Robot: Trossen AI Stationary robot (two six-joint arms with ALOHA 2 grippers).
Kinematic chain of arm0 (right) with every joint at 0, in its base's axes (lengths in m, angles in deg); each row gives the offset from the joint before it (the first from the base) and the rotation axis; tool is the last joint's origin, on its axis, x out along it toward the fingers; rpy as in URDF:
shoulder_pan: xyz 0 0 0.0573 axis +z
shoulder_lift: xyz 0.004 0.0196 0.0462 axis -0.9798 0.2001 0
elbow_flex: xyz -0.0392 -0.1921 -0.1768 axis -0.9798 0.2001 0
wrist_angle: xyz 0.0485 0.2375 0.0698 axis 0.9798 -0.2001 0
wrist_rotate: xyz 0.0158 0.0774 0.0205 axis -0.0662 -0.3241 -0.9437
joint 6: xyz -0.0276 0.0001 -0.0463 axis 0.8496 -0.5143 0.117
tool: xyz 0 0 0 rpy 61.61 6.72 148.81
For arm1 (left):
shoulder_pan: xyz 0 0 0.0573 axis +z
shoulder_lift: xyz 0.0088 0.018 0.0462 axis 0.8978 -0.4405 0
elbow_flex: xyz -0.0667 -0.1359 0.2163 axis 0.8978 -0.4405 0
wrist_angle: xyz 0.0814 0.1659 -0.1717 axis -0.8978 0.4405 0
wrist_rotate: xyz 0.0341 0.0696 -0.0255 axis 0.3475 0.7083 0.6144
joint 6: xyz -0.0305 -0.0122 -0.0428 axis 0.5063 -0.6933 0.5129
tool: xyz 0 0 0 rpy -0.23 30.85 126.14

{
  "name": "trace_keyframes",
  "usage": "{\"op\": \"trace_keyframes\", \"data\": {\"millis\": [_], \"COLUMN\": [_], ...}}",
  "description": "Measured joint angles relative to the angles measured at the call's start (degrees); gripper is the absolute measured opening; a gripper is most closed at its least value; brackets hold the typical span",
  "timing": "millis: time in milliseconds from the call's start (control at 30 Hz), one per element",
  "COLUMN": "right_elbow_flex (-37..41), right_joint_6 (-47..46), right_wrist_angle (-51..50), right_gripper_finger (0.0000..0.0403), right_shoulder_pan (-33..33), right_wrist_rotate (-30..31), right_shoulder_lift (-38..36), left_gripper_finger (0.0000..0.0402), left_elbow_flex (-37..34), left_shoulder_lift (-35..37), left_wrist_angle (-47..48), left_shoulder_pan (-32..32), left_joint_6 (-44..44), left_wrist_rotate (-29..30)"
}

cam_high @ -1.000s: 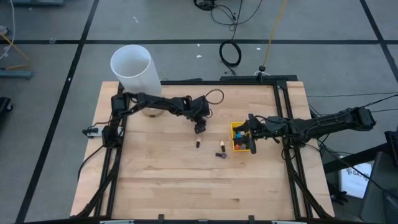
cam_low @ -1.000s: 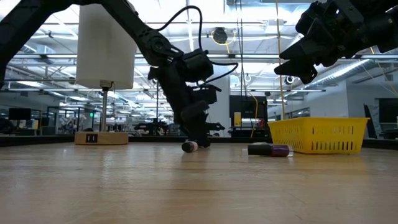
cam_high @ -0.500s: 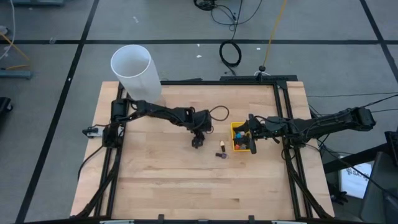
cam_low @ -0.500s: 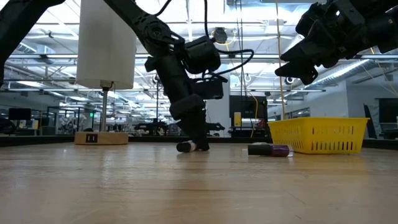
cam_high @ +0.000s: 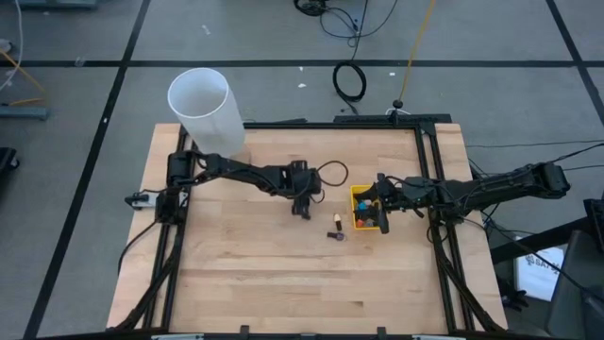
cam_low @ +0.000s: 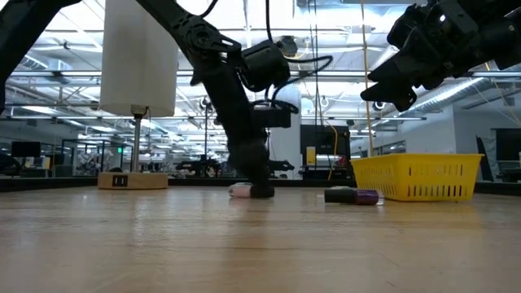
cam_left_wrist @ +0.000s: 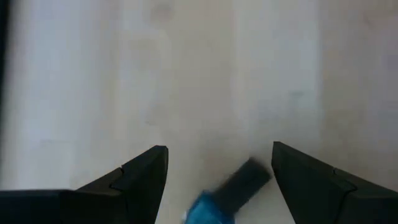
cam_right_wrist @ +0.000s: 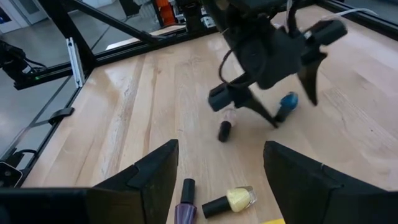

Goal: Pick & Place Nail Polish
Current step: Put the dark blue nail polish into the yellow bin

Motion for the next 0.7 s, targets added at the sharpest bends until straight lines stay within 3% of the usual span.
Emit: {"op": "trace_keyframes", "data": {"millis": [367, 700], "right_elbow_flex": [0.0, 0.0], "right_joint_6": [-0.7, -1.6], "right_wrist_angle": [-2.3, -2.6], "right_gripper_finger": [0.022, 0.0216], "right_shoulder_pan": [0.1, 0.1], "right_wrist_rotate": [0.0, -1.5], "right_shoulder_lift": [0.0, 0.0], "left_gripper_finger": [0.0278, 0.0278], "left_elbow_flex": [0.2, 0.2], "left_shoulder_lift": [7.4, 5.4], "left_wrist_angle": [0.7, 6.1], "left_shoulder_pan": [1.2, 4.9], "left_joint_6": [-3.5, -0.4], "left_wrist_rotate": [1.1, -16.9]}}
